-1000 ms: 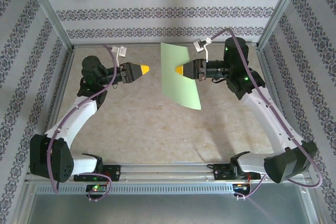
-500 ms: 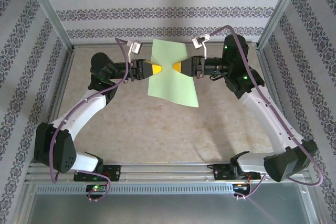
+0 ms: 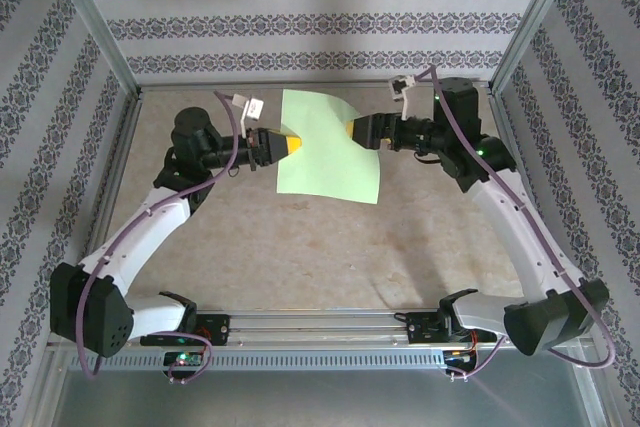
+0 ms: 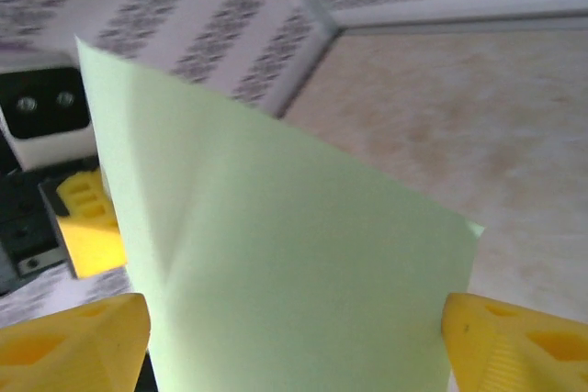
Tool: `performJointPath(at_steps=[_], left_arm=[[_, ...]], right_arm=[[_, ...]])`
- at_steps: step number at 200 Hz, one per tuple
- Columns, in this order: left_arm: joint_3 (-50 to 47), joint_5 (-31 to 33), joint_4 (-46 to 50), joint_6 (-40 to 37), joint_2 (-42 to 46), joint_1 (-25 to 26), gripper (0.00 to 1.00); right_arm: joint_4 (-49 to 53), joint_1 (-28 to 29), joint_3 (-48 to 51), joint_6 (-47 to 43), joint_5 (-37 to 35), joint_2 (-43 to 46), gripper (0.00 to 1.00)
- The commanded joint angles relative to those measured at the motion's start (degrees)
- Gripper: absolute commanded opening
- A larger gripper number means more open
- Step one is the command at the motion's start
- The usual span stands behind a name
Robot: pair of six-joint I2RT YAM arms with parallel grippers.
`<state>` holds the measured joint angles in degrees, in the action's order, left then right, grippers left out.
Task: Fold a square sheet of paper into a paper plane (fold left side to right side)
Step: Place a square sheet of paper at the center of the table.
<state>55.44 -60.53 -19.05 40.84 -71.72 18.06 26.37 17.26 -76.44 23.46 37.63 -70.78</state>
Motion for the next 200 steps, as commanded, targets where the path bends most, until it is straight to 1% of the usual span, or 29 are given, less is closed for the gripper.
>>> performJointPath(at_steps=[1, 22, 47, 57, 73, 102, 121, 147, 157, 172, 200], left_arm=[[-5.57, 8.04, 3.41, -2.76, -1.49, 0.52, 0.0], [-10.06, 12.36, 2.66, -2.49, -4.85, 0.55, 0.0], [-13.33, 17.3, 3.74, -5.37, -10.26, 0.46, 0.0], [-13.89, 19.44, 4.7, -6.5, -13.08, 0.36, 0.0], [-13.66, 21.12, 5.49, -7.77, -17.93, 0.39, 0.0], [-12.25, 25.22, 8.89, -10.52, -23.84, 0.37, 0.0], [-11.72, 26.94, 10.53, -10.87, -24.82, 0.36, 0.0], [-11.66, 27.81, 12.24, -11.03, -24.4, 0.38, 0.0], [-11.8, 28.06, 12.76, -11.09, -24.02, 0.41, 0.0], [-12.19, 27.88, 12.81, -10.96, -23.34, 0.39, 0.0], [-12.18, 28.13, 13.91, -11.03, -21.95, 0.4, 0.0]], right_arm=[[3.77, -1.42, 3.67, -1.58, -12.97, 1.95, 0.87], [2.55, -1.51, 7.75, -0.27, -15.13, 2.41, 0.86], [-1.49, -0.42, 13.7, 2.87, -16.2, 2.24, 0.8], [-3.39, 0.68, 15.77, 3.7, -17.2, 1.69, 0.76], [-5.56, 3.26, 18.34, 5.35, -19.97, -0.08, 0.68], [-12.98, 6.24, 22.6, 11.54, -19.31, -5.4, 0.53], [-18.33, 7.8, 24.4, 15.76, -18.26, -9.72, 0.42], [-22.4, 8.91, 24.46, 20.09, -16.9, -16.45, 0.24], [-23.39, 9.1, 23.9, 21.08, -15.78, -19.43, 0.19], [-23.13, 9.53, 22.11, 21.26, -14.32, -23.6, 0.15], [-20.27, 10.08, 19.11, 20.92, -13.55, -29.41, 0.06]])
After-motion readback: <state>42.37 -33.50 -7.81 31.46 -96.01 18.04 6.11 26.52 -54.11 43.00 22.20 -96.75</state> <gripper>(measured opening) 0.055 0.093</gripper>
